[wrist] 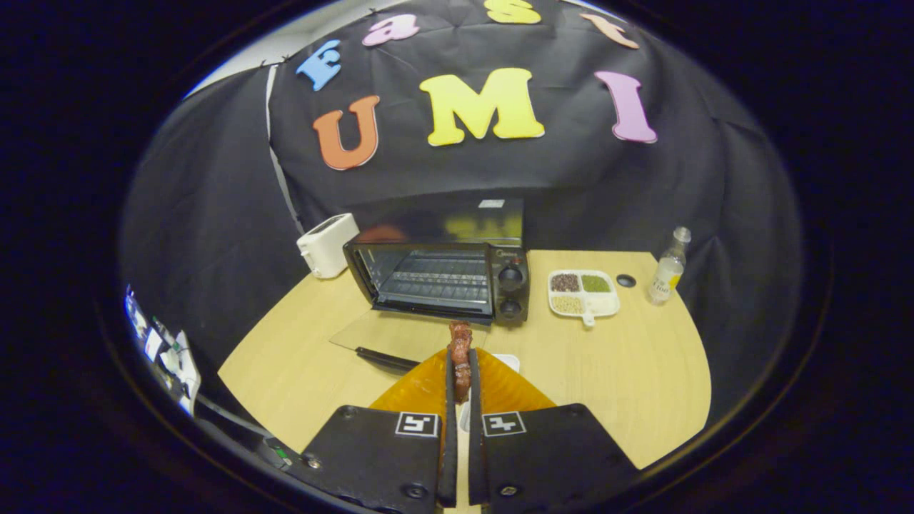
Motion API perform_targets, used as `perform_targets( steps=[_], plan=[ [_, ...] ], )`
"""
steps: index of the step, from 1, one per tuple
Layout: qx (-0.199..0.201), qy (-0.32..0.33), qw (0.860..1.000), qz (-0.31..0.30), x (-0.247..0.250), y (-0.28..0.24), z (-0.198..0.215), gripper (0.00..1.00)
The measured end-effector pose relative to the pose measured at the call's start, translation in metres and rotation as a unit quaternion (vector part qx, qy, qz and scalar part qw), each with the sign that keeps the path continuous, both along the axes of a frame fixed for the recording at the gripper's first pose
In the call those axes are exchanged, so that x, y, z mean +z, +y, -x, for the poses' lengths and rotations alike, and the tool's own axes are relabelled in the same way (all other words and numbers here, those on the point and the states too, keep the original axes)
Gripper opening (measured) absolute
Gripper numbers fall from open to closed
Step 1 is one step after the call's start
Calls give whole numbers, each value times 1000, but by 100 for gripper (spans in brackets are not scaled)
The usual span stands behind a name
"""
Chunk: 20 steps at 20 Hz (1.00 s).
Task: Open the toaster oven, put the food inside, and close the toaster oven door.
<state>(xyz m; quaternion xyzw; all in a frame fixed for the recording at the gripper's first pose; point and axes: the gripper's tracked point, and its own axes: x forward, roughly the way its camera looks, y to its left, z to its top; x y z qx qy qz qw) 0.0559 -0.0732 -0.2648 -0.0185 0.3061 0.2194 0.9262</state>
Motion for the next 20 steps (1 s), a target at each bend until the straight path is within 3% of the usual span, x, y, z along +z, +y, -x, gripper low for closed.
perform_targets(
  steps=[11, 20],
  plan=[
    [-21, -82, 996, 28, -36, 107, -40, 9],
    [-99, -115, 985, -78, -64, 150, -118, 9]
  ],
)
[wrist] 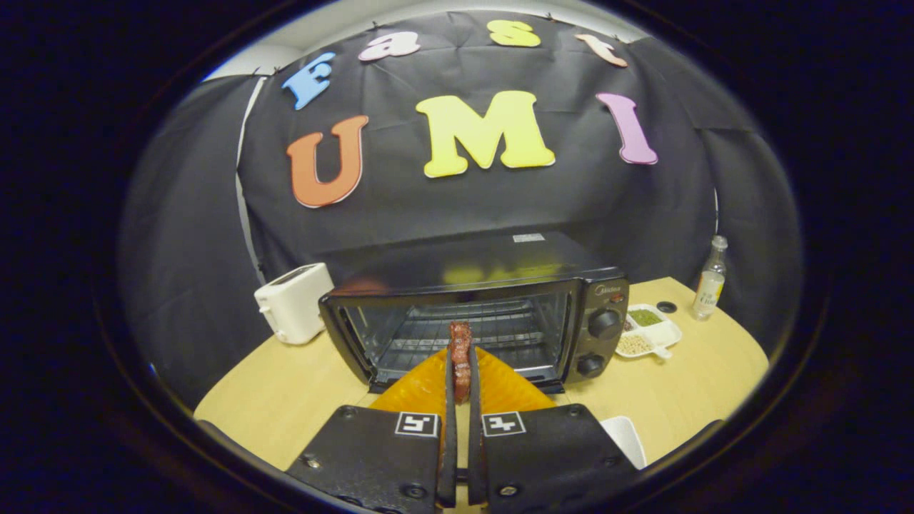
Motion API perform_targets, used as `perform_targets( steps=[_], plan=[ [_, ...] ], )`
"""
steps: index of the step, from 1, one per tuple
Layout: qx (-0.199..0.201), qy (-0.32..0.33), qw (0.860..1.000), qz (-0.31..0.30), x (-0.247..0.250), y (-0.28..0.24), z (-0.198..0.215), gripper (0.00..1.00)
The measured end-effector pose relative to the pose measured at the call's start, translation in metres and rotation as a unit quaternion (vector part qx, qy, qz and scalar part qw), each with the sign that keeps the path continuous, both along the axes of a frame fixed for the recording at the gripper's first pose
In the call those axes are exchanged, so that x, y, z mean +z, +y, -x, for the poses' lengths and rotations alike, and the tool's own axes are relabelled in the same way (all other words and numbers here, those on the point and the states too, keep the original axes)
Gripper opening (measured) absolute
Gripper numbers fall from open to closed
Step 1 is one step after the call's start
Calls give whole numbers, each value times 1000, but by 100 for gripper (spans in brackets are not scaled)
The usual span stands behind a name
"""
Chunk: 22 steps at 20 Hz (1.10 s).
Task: Open the toaster oven, put the food inside, and close the toaster oven door.
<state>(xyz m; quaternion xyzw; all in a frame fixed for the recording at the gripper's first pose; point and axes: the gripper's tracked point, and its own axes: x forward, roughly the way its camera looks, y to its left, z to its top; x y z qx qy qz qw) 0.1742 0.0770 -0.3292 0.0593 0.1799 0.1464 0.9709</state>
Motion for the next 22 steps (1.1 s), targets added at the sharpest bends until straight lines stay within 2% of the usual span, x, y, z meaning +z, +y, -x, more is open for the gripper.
perform_targets(
  steps=[3, 6, 9, 11, 13, 17, 22],
  plan=[
    [-19, 7, 998, -62, -14, 7, -26, 9],
    [-7, 35, 990, -138, -28, 20, -49, 9],
    [9, 92, 967, -238, -37, 34, -61, 9],
    [5, 108, 956, -273, -45, 34, -73, 9],
    [6, 98, 952, -290, -44, 35, -84, 9],
    [6, 80, 955, -287, -47, 34, -96, 9],
    [-22, 106, 949, -297, -62, 25, -109, 12]
  ],
)
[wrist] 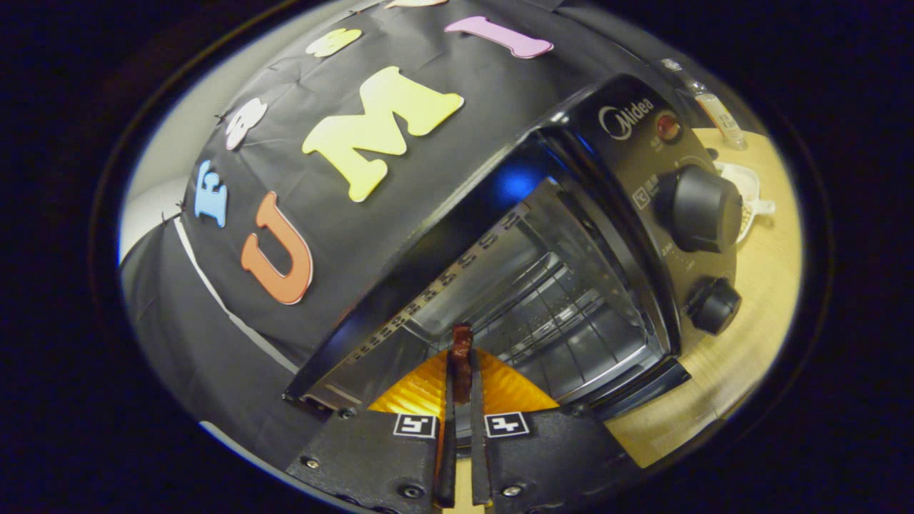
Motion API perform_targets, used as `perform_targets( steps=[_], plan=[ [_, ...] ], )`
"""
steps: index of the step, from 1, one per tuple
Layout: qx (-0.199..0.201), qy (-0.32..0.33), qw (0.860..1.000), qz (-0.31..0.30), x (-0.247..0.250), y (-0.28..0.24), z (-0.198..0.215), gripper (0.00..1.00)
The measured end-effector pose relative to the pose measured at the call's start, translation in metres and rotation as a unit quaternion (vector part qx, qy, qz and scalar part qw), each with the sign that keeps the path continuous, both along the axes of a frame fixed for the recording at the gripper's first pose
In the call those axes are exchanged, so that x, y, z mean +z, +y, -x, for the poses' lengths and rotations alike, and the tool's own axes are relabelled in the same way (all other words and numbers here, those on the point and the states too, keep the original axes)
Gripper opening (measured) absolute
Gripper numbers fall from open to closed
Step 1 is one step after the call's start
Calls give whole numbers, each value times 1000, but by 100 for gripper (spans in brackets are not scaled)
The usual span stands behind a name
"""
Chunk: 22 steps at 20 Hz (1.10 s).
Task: Open the toaster oven, put the food inside, and close the toaster oven door.
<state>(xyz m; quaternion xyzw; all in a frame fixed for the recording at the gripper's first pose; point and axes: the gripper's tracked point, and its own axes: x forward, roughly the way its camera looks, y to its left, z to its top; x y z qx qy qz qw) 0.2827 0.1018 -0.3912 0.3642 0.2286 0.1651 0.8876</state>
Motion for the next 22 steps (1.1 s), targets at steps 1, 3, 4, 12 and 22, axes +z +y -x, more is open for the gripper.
perform_targets(
  steps=[1, 3, 4, 12, 22],
  plan=[
    [-3, 2, 1000, -5, -1, 0, -2, 13],
    [-12, 12, 1000, -3, -5, -5, -4, 14],
    [-19, 18, 1000, 2, -7, -8, -4, 16],
    [-36, 15, 996, 75, -4, -13, 4, 88],
    [-16, -115, 957, 267, 54, -12, 128, 99]
  ],
)
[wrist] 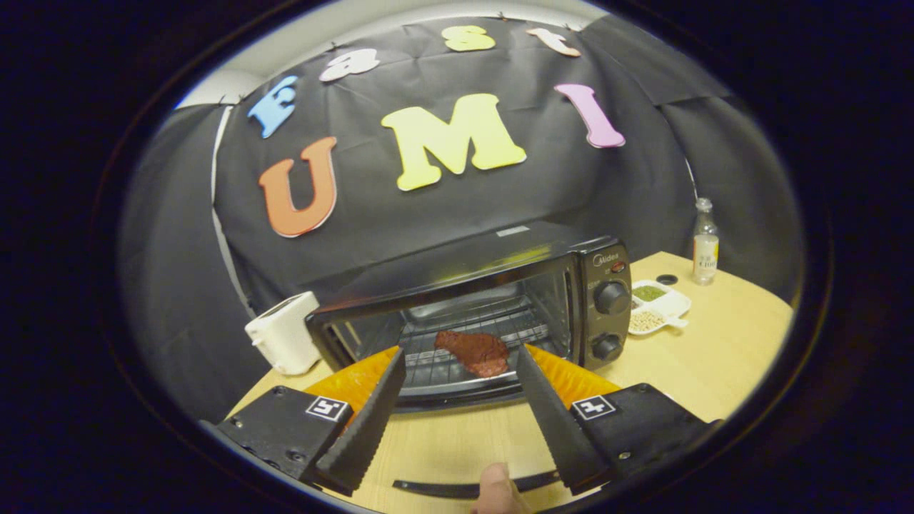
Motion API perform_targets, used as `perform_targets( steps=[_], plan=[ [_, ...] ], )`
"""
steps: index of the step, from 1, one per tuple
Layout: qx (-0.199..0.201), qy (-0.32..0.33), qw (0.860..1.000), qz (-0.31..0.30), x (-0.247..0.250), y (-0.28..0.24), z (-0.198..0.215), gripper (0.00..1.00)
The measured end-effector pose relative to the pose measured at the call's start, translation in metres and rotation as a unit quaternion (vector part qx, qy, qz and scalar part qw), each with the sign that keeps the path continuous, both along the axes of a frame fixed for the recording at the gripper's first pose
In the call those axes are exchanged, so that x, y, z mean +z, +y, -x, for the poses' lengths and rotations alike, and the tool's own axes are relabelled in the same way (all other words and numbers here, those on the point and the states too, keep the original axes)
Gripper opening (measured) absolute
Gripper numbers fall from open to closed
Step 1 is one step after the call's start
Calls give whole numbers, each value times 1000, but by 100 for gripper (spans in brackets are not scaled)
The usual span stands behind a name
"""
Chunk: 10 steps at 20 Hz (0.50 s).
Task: Open the toaster oven, put the food inside, and close the toaster oven door.
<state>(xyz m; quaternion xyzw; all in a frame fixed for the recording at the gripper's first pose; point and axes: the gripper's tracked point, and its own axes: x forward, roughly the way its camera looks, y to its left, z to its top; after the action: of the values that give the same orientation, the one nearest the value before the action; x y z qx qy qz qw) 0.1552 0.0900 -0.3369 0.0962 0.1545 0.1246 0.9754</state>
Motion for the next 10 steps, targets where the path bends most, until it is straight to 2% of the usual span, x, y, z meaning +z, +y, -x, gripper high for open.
perform_targets(
  steps=[4, 10],
  plan=[
    [2, -3, 999, 47, -7, -11, 46, 99],
    [3, 64, 992, 105, -60, -29, 91, 99]
  ],
)
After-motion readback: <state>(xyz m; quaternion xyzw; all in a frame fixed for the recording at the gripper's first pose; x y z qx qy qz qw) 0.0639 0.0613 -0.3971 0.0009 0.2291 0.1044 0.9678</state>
